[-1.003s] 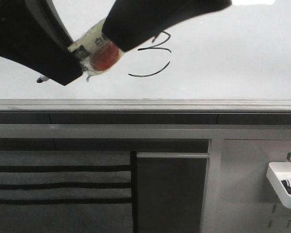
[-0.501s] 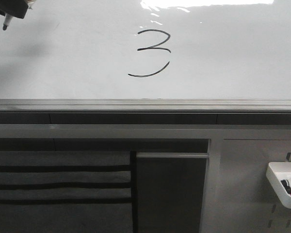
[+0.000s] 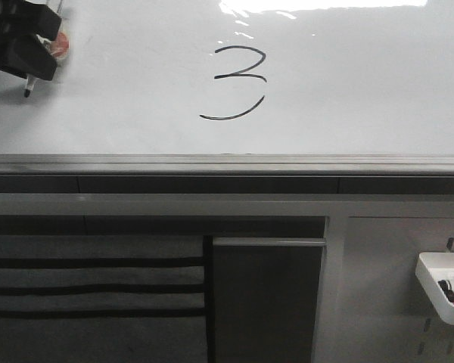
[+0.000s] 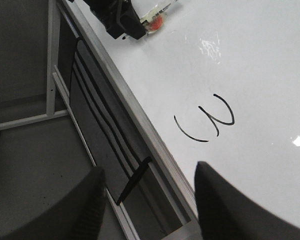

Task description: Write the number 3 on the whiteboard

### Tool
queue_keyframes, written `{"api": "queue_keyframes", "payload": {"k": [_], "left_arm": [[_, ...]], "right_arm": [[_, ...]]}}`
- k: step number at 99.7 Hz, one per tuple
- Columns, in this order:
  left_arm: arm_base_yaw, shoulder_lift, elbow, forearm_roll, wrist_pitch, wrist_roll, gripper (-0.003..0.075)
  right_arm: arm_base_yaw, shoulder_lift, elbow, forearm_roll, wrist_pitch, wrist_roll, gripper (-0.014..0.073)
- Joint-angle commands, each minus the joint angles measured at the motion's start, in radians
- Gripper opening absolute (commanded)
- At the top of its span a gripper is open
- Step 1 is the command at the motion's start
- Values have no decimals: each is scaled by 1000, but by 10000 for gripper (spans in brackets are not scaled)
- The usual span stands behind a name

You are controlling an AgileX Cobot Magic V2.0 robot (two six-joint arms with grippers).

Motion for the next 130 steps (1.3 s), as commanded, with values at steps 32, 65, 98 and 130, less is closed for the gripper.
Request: {"api": "queue_keyframes", "payload": {"k": [32,65,98,130], "left_arm": [[1,-8,-25,-19,-47,-9,-18],[1,-3,-25,-17,-47,-9,-18],[-3,-1,-25,-8,-74,-4,23],[-3,-1,-25,-19,-59,-4,371]], "right_arm": [[-6,-6,-25,8,-56,3,352],[-6,-6,-25,8,-56,3,352],[-6,-6,-25,8,-56,3,352],[-6,-6,-25,8,-56,3,352]]}}
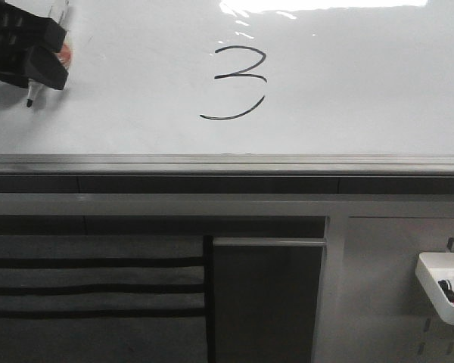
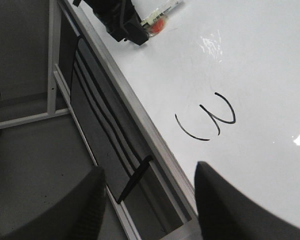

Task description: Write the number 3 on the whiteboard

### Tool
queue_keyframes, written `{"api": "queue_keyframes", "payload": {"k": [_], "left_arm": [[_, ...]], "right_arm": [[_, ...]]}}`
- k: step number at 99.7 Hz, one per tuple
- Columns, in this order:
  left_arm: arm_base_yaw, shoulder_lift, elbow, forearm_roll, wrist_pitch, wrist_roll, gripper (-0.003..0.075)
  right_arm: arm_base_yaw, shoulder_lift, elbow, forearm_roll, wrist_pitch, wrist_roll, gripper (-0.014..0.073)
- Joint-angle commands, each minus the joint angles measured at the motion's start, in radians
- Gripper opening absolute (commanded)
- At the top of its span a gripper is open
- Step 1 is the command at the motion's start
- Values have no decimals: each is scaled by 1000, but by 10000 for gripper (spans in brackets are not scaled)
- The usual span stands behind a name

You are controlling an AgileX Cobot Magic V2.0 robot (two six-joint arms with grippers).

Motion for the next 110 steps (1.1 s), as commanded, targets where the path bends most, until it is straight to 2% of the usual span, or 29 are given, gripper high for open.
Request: {"api": "queue_keyframes", "payload": {"k": [1,10,20,32,51,73,94,110], "left_arm": [[-3,-27,-25,-18,-39,-4,370],[-3,-28,-25,-2,-13,-4,370],[-3,-39,-30,89,43,2,370],[-3,-78,-30,84,90,2,370],[-3,-223,-31,71,143,2,370],[-3,-423,-31,86,314,2,370],[-3,-579,-31,86,534,2,370],[-3,-632,-31,84,595,2,370]], "right_arm": [[-6,-6,-25,9,-61,1,352],[-6,-6,-25,9,-61,1,352],[-6,-6,-25,9,-61,1,352],[-6,-6,-25,9,-61,1,352],[-6,-6,-25,9,-59,1,352],[-6,-8,-25,9,24,6,351],[-6,-8,-25,9,105,96,351],[-6,-8,-25,9,77,208,350]]}}
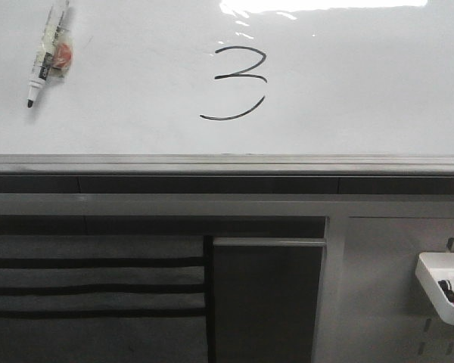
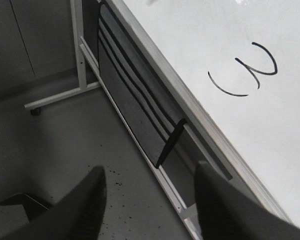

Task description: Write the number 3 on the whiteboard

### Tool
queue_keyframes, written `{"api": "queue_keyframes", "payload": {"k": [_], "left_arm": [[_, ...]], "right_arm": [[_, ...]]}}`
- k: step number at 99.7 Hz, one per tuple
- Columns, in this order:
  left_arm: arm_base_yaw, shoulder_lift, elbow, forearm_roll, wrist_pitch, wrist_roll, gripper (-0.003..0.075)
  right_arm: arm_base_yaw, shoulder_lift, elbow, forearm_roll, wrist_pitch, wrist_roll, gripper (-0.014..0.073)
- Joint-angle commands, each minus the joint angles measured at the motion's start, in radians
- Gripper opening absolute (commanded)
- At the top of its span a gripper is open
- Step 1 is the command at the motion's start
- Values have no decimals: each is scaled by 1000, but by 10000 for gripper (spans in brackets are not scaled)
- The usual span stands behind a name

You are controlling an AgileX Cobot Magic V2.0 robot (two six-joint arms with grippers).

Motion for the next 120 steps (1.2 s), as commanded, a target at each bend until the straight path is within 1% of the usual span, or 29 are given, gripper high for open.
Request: {"api": "queue_keyframes", "payload": {"k": [1,18,23,30,34,35,37,40,46,60,71,95,104,109,115,120], "left_arm": [[-3,-30,-31,-24,-13,-4,370],[-3,-32,-31,-24,-5,-4,370],[-3,-28,-31,-24,-5,-4,370],[-3,-28,-31,-25,-5,-6,357],[-3,-28,-31,-25,-5,-8,336],[-3,-28,-31,-25,-5,-8,326],[-3,-28,-31,-25,-5,-8,308],[-3,-28,-31,-25,-5,-8,279],[-3,-28,-31,-25,-7,-8,204],[-3,-28,-31,-25,-7,-8,63],[-3,-28,-31,-25,-7,-8,-15],[-3,-28,-31,-14,-12,-8,-18],[6,-74,2,76,-91,-11,-18],[25,-118,51,119,-190,-48,-18],[53,-191,136,171,-347,-94,-18],[81,-253,211,196,-448,-94,-18]], "right_arm": [[-6,-8,-25,10,-72,73,350],[-6,-8,-25,10,-65,80,349],[-6,-8,-25,10,-64,80,328],[-6,-8,-25,10,-64,80,232],[-6,-8,-25,10,-63,80,146],[-6,-8,-25,10,-63,80,116],[-6,-8,-25,10,-61,80,87],[-6,-8,-25,10,-61,80,18],[-6,-8,-25,10,-61,80,-72],[-6,-8,-25,10,-60,81,-74],[-6,-8,-25,10,-60,81,-74],[-6,-8,-25,10,-60,81,-74],[-6,-8,-25,10,-58,81,-74],[-6,-8,-25,10,-58,81,-74],[-6,-8,-25,10,-56,81,-74],[-6,-8,-25,10,-56,81,-74]]}}
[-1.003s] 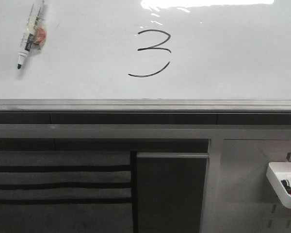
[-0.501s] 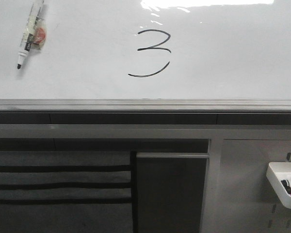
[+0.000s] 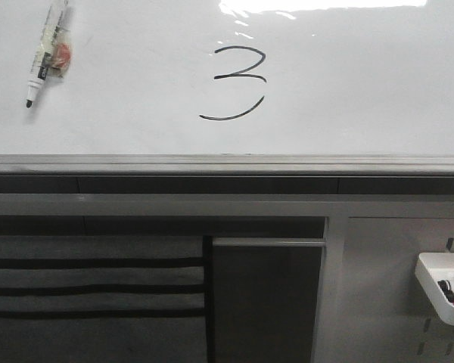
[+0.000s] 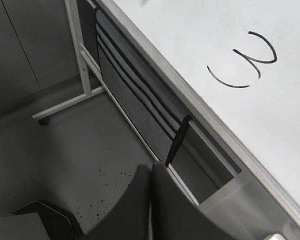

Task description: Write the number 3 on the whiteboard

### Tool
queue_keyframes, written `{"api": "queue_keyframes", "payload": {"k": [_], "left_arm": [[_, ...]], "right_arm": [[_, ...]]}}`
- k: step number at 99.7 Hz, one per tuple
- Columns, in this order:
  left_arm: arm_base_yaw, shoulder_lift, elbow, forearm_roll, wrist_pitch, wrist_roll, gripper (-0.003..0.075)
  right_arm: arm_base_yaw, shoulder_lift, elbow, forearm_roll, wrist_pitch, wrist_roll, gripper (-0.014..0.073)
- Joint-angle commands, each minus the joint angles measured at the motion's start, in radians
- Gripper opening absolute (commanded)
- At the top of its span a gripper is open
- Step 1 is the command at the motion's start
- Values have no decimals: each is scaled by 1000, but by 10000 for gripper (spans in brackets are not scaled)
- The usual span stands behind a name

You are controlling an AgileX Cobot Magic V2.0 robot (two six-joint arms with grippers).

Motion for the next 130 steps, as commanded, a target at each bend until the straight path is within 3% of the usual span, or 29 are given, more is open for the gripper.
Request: {"api": "queue_keyframes", "payload": {"k": [1,13,34,42,54,78,99,130], "left_arm": [[47,-106,85,44,-262,-37,-18],[123,-279,270,46,-424,-37,-18],[201,-514,498,-18,-518,-42,-18],[206,-579,574,38,-546,-197,-18],[202,-645,660,259,-564,-491,-18],[202,-710,808,343,-767,-518,-18],[195,-725,804,336,-654,-518,-18],[199,-725,804,336,-648,-518,-18]], "right_arm": [[-6,-8,-25,10,-55,1,-74],[-6,-8,-25,10,-55,1,-74],[-6,-8,-25,10,-55,1,-74],[-6,-8,-25,10,-55,1,-74],[-6,-8,-25,10,-55,1,-74],[-6,-8,-25,10,-55,1,-74],[-6,-8,-25,10,-54,1,-74],[-6,-8,-25,10,-54,1,-74]]}}
